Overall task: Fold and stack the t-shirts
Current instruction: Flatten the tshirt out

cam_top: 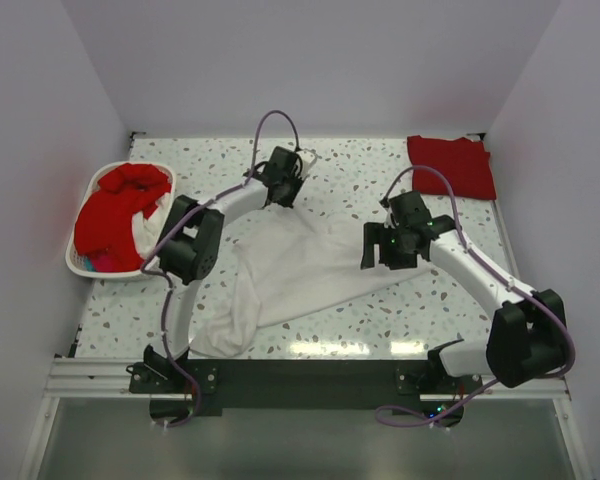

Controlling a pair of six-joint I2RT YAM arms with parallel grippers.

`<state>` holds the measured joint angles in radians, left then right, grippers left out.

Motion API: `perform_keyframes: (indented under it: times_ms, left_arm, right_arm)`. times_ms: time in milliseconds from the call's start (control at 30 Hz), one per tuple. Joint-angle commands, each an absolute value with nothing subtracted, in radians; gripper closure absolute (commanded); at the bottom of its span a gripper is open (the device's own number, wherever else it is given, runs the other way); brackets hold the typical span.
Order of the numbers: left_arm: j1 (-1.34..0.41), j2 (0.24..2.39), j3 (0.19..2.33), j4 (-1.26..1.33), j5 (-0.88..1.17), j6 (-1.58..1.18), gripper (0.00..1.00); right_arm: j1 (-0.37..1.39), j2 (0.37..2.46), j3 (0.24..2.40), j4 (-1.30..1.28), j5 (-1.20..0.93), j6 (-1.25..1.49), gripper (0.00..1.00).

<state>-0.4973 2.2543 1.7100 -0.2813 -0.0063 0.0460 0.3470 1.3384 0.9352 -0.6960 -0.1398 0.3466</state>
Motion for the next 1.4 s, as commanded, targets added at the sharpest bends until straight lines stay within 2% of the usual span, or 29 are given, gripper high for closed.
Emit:
perform_keyframes:
  times_ms: [0, 167, 367, 633, 800, 933, 1100, 1367]
  left_arm:
    - [-0.488, 2.019, 1.652, -0.324, -0.214, 0.04, 1.0]
    - [-0.488, 1.763, 1.527, -0.354, -0.328, 0.008, 1.0]
    - [-0.488, 1.531, 1.323, -0.354, -0.319, -0.071, 1.0]
    - [-0.488, 1.353, 1.161, -0.319, -0.308, -0.098, 1.0]
    - [-0.486, 1.29, 1.092, -0.285, -0.376, -0.104, 1.0]
    - [-0.45, 1.269, 1.12, -0.313, -0.449, -0.146, 1.0]
    - [-0.335, 1.269, 1.121, -0.299, -0.382, -0.207, 1.0]
    - [-0.319, 1.311, 1.036, -0.186, -0.339, -0.184, 1.0]
  right_arm:
    - [0.347, 1.356, 1.02, -0.678, -0.045, 0.344, 0.21]
    - [0.284, 1.411, 1.057, -0.644, 0.028, 0.359, 0.22]
    - [0.157, 1.454, 1.075, -0.562, 0.037, 0.4, 0.27]
    - [0.123, 1.621, 1.181, -0.493, 0.072, 0.436, 0.28]
    - [0.112, 1.722, 1.274, -0.456, 0.113, 0.445, 0.3]
    - [0.104, 1.793, 1.336, -0.42, 0.091, 0.414, 0.31]
    - [0.101, 1.897, 1.413, -0.376, 0.034, 0.333, 0.32]
    - [0.103, 2.032, 1.546, -0.337, -0.107, 0.207, 0.33]
